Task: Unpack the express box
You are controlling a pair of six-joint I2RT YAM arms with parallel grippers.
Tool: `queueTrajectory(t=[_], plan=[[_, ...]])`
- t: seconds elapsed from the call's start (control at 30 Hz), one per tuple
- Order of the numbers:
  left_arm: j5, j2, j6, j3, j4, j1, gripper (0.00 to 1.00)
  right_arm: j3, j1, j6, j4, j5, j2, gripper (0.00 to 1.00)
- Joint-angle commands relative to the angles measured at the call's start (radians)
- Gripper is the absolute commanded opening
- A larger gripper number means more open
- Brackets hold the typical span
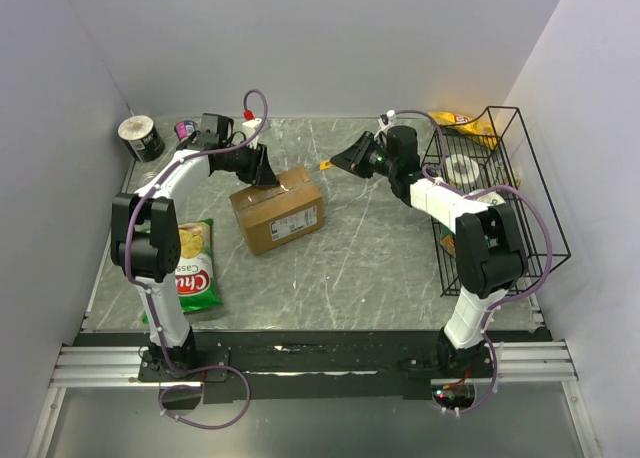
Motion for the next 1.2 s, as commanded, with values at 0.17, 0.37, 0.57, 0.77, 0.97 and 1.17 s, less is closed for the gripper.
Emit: queueTrajectory(t=[0.17, 0.37, 0.57, 0.77, 0.97, 1.17], plan=[[-0.068, 0.0, 0.031, -0.016, -0.035, -0.005, 0.01, -0.006, 0.009, -0.018, 0.026, -0.012, -0.001, 0.0], [-0.071, 0.006, 0.023, -0.011, -0.028, -0.005, 0.01, -0.02, 0.014, -0.014, 0.027, -0.025, -0.005, 0.0], [-0.071, 0.012, 0.019, -0.005, -0.027, -0.003, 0.01, -0.027, 0.017, -0.02, 0.013, -0.032, -0.01, 0.0], [-0.086, 0.017, 0.007, -0.002, -0.022, 0.0, 0.01, -0.04, 0.02, -0.026, -0.006, -0.038, -0.028, 0.0], [-0.115, 0.024, -0.016, 0.001, -0.007, 0.022, 0.01, -0.086, 0.02, -0.033, -0.049, -0.069, -0.077, 0.0], [-0.144, 0.038, -0.018, 0.006, -0.004, 0.035, 0.01, -0.142, 0.02, -0.043, -0.092, -0.086, -0.148, 0.0]])
